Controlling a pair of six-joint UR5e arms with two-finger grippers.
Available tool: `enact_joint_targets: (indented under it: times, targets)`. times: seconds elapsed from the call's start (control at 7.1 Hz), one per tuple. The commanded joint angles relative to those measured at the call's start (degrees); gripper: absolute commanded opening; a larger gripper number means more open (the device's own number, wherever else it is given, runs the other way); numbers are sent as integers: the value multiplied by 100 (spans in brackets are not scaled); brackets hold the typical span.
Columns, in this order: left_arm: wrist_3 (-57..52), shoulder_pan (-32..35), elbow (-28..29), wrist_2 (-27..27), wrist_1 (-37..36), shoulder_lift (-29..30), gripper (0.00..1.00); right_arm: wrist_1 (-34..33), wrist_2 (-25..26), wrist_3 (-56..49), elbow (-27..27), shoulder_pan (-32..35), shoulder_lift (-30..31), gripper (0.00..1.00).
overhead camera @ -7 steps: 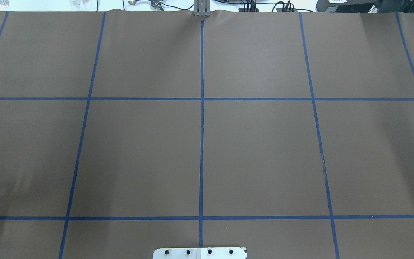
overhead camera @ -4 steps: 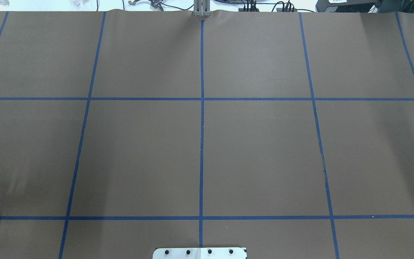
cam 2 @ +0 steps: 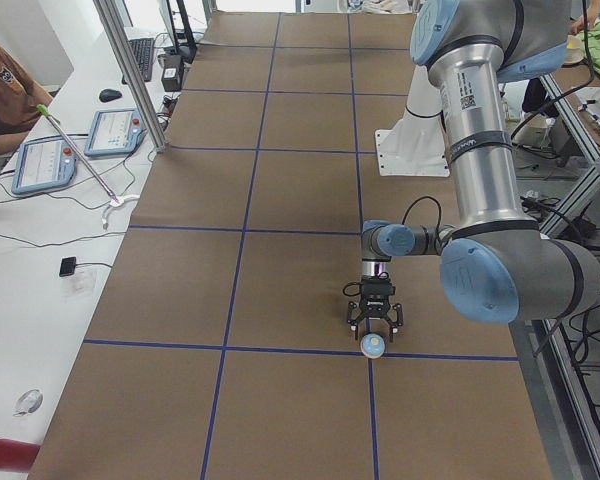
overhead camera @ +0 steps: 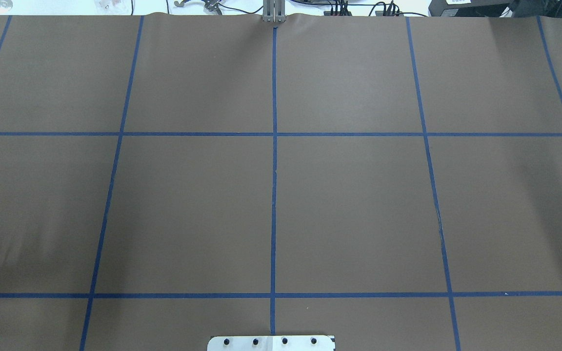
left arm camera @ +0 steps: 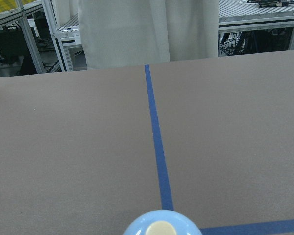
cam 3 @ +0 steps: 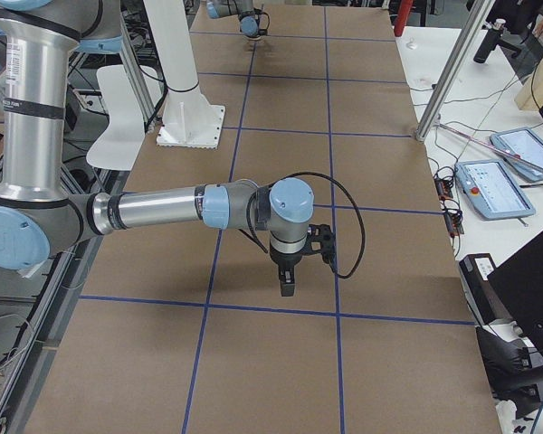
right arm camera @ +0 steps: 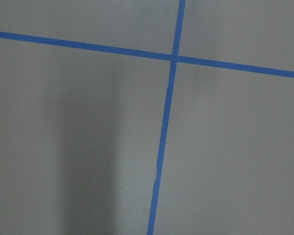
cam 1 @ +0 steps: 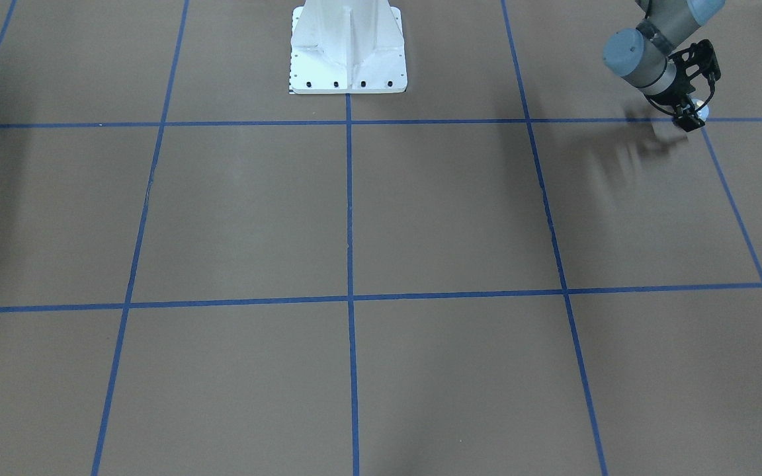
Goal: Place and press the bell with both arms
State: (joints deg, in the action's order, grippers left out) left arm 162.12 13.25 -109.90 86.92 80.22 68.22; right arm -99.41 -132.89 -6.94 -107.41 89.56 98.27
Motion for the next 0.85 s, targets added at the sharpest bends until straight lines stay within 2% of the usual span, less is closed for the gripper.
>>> enact_joint_targets:
  times: [0.0, 0.56, 0.7]
  targets:
    - [144, -7, 83, 0, 20, 16, 100, 0, 0, 0, -8, 0, 0, 100]
    - [293, -25, 241, 9, 143, 24, 100, -9, 0, 0, -8, 9, -9, 100]
    - [442, -42, 241, 9, 143, 24, 90, 0, 0, 0, -8, 9, -9, 100]
